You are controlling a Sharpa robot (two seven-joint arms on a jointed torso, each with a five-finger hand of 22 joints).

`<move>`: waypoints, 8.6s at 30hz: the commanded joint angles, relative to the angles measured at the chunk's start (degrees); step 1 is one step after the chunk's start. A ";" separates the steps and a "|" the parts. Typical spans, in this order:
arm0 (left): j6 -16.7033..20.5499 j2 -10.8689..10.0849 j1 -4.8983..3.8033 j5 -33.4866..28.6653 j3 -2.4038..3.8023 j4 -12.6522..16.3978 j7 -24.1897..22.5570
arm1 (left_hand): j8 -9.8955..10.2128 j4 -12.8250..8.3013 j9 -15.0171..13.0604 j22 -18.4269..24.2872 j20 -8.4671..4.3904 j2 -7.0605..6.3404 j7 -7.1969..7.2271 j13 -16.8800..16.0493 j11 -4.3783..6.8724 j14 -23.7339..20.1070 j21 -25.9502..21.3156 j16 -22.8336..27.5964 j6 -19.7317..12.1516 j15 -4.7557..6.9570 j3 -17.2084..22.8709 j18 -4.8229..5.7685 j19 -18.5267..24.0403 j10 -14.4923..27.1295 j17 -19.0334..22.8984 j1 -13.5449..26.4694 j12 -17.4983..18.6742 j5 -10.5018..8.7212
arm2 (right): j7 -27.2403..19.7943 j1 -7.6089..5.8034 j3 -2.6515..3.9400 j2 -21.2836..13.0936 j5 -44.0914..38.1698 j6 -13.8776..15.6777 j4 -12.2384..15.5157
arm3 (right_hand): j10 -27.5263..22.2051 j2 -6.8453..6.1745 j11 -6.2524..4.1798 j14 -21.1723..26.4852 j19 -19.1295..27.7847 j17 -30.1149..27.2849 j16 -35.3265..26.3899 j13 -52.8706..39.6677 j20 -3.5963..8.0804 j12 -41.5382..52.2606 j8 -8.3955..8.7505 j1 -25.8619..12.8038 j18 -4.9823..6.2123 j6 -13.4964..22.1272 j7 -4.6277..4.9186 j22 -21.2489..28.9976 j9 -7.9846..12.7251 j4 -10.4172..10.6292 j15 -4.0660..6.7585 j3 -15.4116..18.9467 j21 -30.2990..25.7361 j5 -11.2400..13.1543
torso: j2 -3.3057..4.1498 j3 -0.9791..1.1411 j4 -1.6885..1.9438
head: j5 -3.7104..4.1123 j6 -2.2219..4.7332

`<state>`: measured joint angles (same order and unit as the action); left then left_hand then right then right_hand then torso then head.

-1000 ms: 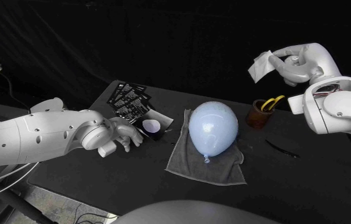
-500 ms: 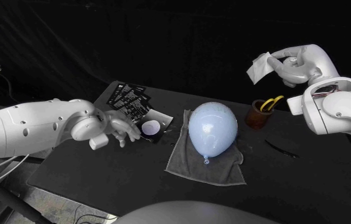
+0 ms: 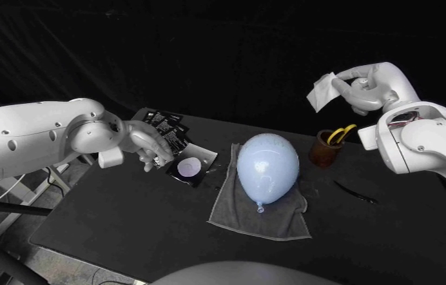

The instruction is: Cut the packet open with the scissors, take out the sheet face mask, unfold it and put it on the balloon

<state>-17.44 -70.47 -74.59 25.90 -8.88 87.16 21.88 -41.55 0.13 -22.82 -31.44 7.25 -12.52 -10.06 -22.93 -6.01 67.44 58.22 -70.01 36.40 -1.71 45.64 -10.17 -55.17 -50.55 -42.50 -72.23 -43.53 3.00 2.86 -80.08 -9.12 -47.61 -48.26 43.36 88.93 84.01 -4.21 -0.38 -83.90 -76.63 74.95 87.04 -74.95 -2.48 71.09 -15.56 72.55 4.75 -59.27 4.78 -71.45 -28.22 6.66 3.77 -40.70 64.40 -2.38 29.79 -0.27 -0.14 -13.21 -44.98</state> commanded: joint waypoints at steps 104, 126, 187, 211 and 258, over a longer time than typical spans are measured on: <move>-0.62 33.56 2.27 -14.56 3.78 -12.89 -39.94 | 22.36 15.19 15.25 27.84 9.42 8.84 -3.53 19.19 -6.03 -25.13 -49.96 50.45 3.03 -9.00 -48.55 2.65 17.21 1.44 35.46 -25.24 37.33 -0.22 | -7.82 -0.99 0.67 -2.38 5.67 -21.28 7.66 | 0.76 0.51 -0.15 -4.61 -0.13 7.82 0.08 -4.89 0.21 0.02 -4.49 0.64 1.02 -0.38 -0.85 -0.13 -6.64 0.43 0.28 -0.55 0.15 -0.40 | 0.07 -0.01 -0.01 | 14.90 6.09; -4.95 33.63 2.28 -21.32 3.78 -13.28 -37.50 | 22.57 15.15 15.70 27.69 8.75 10.66 -3.49 19.48 -4.75 -15.37 -51.16 55.53 9.32 -7.13 -29.71 -0.39 5.74 -7.59 37.27 -34.00 40.06 -0.25 | -7.43 -1.18 0.67 -1.68 4.80 -21.73 5.77 | 0.75 0.54 -0.13 -4.62 -0.16 7.88 0.10 -4.94 0.20 0.10 -4.55 0.72 1.01 -0.23 -0.82 -0.19 -6.84 0.37 0.26 -0.58 0.19 -0.40 | 0.06 0.00 -0.01 | 14.84 5.74; -4.80 33.06 2.28 -21.11 3.76 -13.88 -33.26 | 19.63 8.43 13.08 27.71 9.07 7.43 -2.80 19.41 -4.28 -11.09 -53.17 62.19 12.47 -6.93 -8.44 -0.39 3.62 -9.37 37.15 -10.09 40.01 -0.23 | -5.67 -1.27 0.66 -2.00 3.42 -20.65 4.54 | 0.62 0.86 0.08 -4.58 0.14 7.70 0.01 -4.90 0.10 -0.06 -4.42 0.73 1.11 0.74 -0.56 0.07 -7.45 0.63 0.11 -0.72 -0.38 -0.40 | 0.03 0.01 -0.01 | 14.98 5.69; -3.70 33.06 2.28 -20.71 3.76 -13.72 -32.89 | 18.03 5.20 11.86 27.26 7.96 9.03 -1.86 19.24 -3.19 -8.11 -52.29 61.31 14.22 -5.89 -9.11 -0.54 0.81 -12.75 35.86 -11.98 39.34 -0.21 | -6.09 -1.27 0.65 -1.97 4.10 -21.06 5.04 | 0.59 0.87 0.12 -4.57 0.19 7.65 -0.01 -4.88 0.07 -0.11 -4.48 0.70 1.12 0.77 -0.53 0.10 -7.63 0.70 0.07 -0.68 -0.49 -0.40 | 0.00 0.02 0.00 | 14.93 5.35; 6.36 31.79 2.40 -9.62 3.75 -11.56 -43.00 | 15.92 5.13 8.21 27.58 8.95 9.65 2.91 19.45 -6.00 -14.60 -53.88 65.57 13.84 -8.47 -4.34 -0.34 3.14 -5.24 35.15 -10.00 40.10 -0.21 | -4.85 -1.20 0.28 -1.83 3.66 -15.80 5.90 | -4.32 -1.98 2.46 -3.70 2.50 4.20 -1.45 2.93 -2.02 -8.10 4.66 3.36 2.17 3.33 2.16 2.85 -2.98 3.24 -2.02 14.31 -6.97 -1.46 | 0.07 0.02 0.06 | 15.16 5.94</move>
<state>-14.57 -38.74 -72.19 11.60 -5.20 75.35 -17.94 -25.46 5.21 -14.54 -3.81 16.37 -2.81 -7.54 -3.50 -11.99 53.22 4.39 -4.79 50.25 -10.06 40.90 -10.16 -52.41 -56.20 -7.39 -82.68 -3.66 2.63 -1.31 -81.26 -8.87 -49.52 -43.36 27.45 94.45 79.45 -6.33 2.08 -84.03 -74.02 74.92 85.48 -71.67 -4.51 62.72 -11.09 76.14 7.87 -55.75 6.92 -68.40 -31.17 9.99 1.27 -26.45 57.36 -3.66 29.86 -0.27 -0.13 1.82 -39.01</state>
